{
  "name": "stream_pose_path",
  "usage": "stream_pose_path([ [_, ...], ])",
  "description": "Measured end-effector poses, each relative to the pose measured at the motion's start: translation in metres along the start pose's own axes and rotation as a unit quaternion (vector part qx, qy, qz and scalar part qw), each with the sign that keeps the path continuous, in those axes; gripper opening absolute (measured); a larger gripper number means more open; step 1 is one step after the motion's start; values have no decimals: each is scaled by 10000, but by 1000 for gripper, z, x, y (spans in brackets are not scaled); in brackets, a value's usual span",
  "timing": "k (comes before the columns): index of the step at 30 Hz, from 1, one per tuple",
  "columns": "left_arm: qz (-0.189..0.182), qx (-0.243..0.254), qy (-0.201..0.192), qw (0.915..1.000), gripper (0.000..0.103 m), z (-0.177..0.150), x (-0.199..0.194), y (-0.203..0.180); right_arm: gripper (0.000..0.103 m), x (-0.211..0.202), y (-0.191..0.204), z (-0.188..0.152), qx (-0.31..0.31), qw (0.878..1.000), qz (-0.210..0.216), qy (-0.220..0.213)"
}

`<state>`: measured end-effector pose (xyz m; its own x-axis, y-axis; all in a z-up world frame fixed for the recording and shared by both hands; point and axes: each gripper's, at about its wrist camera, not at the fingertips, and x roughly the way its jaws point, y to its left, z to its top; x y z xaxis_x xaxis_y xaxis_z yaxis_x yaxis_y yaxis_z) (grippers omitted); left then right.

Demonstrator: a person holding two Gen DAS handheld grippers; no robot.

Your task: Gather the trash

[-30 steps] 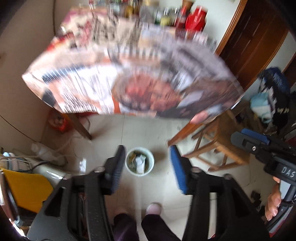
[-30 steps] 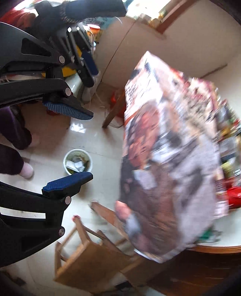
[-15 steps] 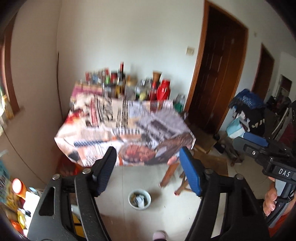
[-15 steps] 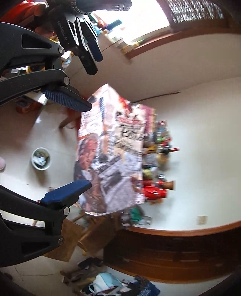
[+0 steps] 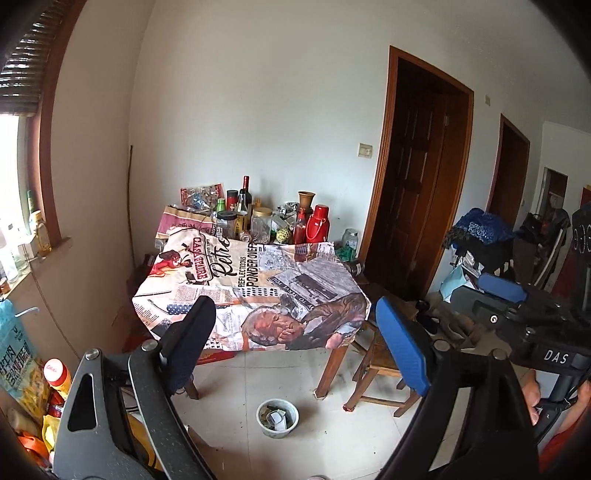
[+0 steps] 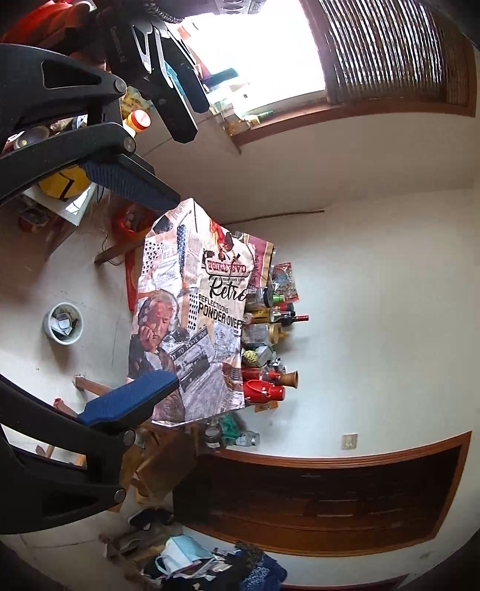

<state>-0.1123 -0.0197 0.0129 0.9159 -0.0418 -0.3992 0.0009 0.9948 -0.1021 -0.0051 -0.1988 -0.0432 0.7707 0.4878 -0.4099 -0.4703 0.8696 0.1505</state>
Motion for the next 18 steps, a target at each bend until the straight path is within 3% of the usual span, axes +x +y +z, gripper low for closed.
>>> stream_pose_path([
  [18,8,-46,11,10000,89,-5,-9,-4,87,-14,4,-9,-101,9999,26,77],
])
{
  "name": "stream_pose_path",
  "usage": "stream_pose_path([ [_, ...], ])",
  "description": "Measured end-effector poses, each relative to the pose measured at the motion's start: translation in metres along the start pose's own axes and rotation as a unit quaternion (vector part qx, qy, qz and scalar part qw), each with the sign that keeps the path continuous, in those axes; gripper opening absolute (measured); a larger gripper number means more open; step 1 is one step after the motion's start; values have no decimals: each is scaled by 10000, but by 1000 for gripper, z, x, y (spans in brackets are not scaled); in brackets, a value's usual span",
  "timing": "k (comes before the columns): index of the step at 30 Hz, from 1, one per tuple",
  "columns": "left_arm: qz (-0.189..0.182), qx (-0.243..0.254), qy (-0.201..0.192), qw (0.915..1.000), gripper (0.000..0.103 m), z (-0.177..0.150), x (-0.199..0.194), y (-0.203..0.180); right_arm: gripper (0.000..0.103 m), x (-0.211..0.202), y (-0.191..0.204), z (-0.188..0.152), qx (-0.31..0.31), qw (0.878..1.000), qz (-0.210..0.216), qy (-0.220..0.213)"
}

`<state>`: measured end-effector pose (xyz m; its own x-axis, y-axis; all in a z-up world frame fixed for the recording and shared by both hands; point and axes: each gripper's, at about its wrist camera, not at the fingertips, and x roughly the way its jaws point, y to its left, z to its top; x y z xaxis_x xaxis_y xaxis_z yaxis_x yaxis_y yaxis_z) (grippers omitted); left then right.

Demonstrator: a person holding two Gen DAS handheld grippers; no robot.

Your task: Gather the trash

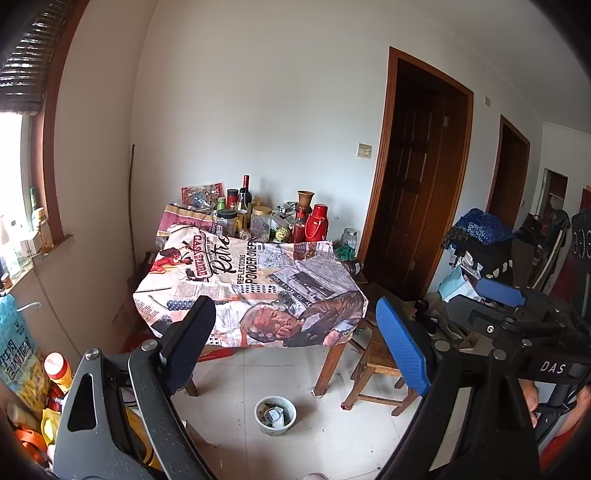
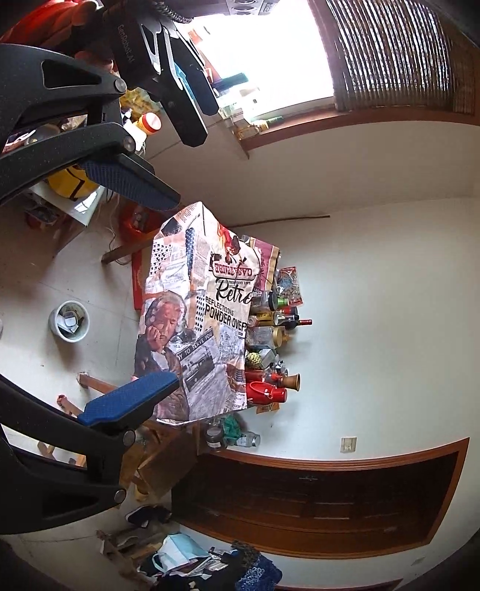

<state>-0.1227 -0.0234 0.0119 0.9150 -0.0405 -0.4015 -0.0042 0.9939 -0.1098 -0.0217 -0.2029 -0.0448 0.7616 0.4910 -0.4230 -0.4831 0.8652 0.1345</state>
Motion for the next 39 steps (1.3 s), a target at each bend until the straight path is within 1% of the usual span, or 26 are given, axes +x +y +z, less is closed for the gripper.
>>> stream_pose_path([
  [6,-3,-57,69,10000,89,-1,5,4,87,0,0,-1,-4,10000,-11,28],
  [17,-10,-94,72,9999,89,-2,6,5,87,-1,0,0,14,10000,-21,56],
  [29,-72,18,77,9999,90,-6,5,-6,87,-2,-5,1,104,9999,-58,42],
  [31,-85,16,80,9999,92,-5,6,-5,87,-2,-6,1,122,9999,-65,39],
  [39,-133,28,81,9999,92,-2,7,-8,87,-4,-9,2,170,9998,-82,7],
])
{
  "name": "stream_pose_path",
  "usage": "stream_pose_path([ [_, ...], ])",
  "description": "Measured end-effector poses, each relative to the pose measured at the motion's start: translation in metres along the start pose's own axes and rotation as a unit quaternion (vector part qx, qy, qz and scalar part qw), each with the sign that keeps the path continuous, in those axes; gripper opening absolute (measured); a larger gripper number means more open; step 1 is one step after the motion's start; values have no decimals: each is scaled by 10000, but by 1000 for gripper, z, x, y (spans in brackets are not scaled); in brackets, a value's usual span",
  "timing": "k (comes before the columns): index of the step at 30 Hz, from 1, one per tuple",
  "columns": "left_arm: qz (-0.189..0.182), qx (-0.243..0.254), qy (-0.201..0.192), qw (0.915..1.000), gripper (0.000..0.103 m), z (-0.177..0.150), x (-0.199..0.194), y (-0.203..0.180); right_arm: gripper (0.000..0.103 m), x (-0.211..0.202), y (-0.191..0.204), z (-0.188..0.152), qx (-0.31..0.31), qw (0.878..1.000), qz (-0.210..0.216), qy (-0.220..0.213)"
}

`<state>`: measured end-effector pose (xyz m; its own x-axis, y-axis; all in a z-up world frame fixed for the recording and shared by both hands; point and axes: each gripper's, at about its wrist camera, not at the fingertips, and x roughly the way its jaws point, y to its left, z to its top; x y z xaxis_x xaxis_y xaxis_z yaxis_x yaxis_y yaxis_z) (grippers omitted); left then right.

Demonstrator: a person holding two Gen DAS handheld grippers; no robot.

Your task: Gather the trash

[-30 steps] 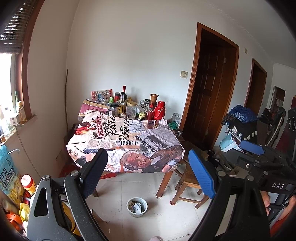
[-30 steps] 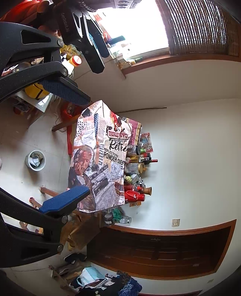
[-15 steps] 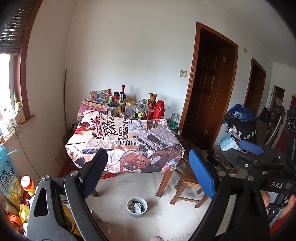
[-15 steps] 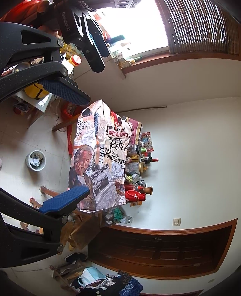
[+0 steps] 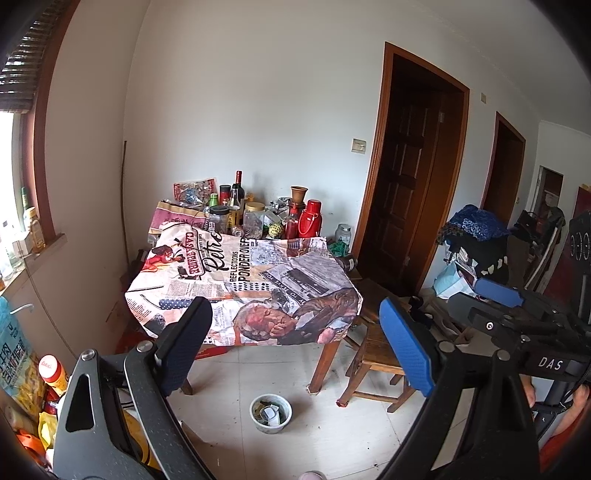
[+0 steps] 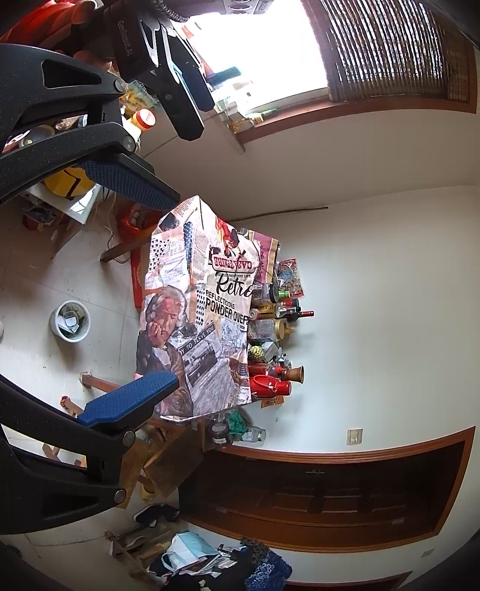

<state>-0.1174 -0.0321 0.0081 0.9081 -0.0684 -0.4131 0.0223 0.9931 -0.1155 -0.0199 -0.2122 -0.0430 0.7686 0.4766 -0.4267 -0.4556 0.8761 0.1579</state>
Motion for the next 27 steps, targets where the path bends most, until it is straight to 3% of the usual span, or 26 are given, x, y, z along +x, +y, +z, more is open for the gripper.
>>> stream_pose_path([
  [27,98,-44,21,9999,92,4,7,-1,87,12,-6,6,-36,9998,160,66],
])
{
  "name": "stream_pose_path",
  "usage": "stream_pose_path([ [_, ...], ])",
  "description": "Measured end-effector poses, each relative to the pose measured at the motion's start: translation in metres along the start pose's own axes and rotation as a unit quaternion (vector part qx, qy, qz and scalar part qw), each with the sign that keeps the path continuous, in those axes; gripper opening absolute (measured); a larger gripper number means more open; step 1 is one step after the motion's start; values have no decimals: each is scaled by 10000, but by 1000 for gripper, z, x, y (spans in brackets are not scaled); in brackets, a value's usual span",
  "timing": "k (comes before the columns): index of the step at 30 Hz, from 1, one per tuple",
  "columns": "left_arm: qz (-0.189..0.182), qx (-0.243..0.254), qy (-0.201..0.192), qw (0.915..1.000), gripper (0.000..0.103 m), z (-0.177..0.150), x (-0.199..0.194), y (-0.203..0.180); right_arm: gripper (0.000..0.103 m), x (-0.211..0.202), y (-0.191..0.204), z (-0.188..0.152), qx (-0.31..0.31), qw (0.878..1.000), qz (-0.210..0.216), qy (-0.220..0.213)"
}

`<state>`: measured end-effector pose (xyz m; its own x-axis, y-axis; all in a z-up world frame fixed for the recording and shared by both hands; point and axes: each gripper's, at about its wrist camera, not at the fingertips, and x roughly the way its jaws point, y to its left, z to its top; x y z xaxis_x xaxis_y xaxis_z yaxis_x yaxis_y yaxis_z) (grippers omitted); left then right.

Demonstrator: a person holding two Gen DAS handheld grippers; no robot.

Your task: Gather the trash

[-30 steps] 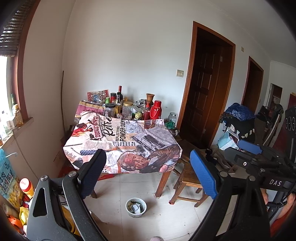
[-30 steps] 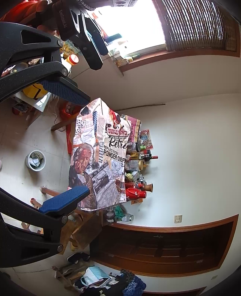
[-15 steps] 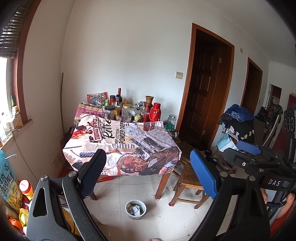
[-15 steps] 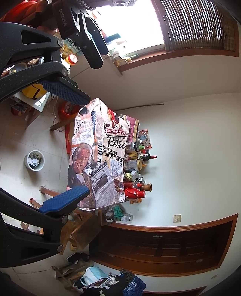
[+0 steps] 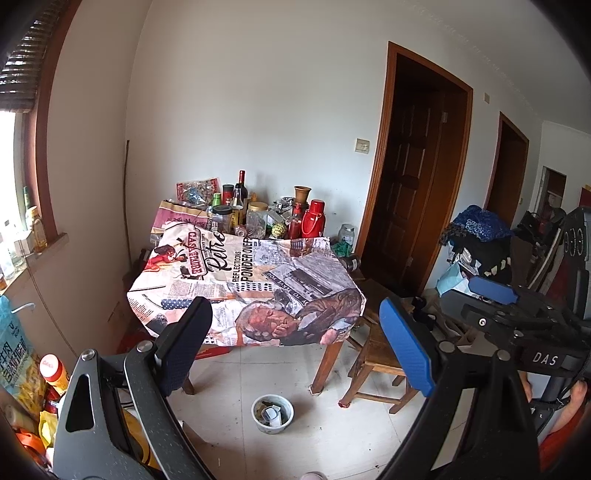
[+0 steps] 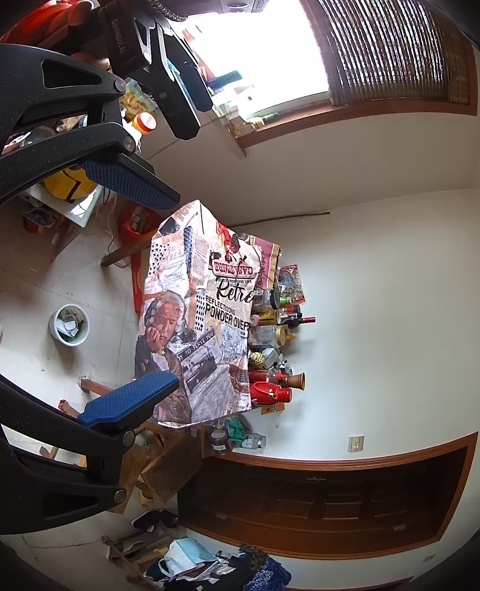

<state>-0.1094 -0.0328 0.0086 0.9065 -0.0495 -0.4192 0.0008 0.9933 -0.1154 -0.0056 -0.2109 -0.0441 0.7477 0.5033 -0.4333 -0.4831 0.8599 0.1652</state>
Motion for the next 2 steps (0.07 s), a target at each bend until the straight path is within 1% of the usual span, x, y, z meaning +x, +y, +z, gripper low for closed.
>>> stream_pose_path([
  [2,33,-12,45,10000,92,1,5,1,87,5,-1,2,-3,10000,31,34],
])
